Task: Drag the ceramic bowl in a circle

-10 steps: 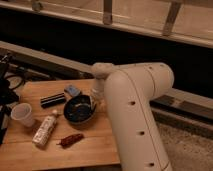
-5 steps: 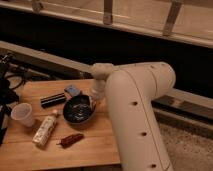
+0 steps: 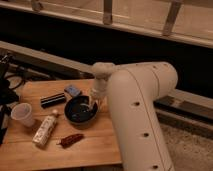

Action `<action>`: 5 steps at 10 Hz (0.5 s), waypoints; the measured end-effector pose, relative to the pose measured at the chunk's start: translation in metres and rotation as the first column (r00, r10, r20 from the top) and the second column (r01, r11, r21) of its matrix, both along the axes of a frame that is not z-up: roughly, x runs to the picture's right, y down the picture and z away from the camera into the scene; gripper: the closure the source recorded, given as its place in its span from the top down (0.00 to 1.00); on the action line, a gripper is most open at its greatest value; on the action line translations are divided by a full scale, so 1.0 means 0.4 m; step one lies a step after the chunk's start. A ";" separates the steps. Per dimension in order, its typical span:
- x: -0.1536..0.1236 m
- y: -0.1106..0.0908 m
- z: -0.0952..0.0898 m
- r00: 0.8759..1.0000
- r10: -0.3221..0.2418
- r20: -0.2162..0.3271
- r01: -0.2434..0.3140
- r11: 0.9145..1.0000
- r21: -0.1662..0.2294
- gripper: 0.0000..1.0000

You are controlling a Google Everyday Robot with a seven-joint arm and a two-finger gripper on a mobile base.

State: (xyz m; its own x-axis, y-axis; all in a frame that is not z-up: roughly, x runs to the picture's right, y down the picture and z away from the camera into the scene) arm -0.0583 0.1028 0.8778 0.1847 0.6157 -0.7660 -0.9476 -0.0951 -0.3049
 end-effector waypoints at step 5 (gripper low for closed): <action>0.133 -0.054 0.020 0.993 0.094 -0.067 -0.093 0.996 0.019 0.00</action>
